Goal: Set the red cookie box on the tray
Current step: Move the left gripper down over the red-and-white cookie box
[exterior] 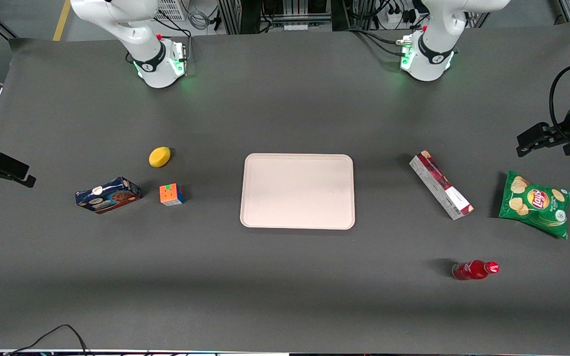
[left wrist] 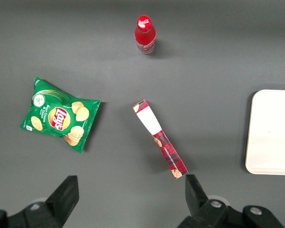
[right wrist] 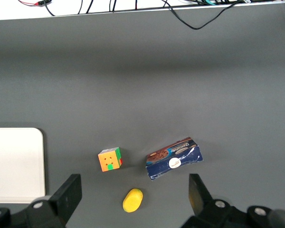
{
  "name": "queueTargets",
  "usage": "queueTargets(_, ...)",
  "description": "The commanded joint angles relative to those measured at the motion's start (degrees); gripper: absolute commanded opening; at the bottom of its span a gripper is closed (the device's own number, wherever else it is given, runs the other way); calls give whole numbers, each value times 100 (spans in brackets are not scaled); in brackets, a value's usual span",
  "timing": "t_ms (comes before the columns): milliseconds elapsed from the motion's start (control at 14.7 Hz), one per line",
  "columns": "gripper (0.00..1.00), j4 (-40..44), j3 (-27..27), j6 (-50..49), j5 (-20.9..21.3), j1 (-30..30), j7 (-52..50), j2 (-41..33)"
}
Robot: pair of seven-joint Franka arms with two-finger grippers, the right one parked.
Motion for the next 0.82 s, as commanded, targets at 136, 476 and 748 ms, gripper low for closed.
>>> queueTargets(136,100,22,-13,183,-101,103,-7,-30)
queueTargets(476,100,-337,-13,349,-487,129,-716,75)
queueTargets(748,100,-1111,-13,1491,-576,77,-2147,460)
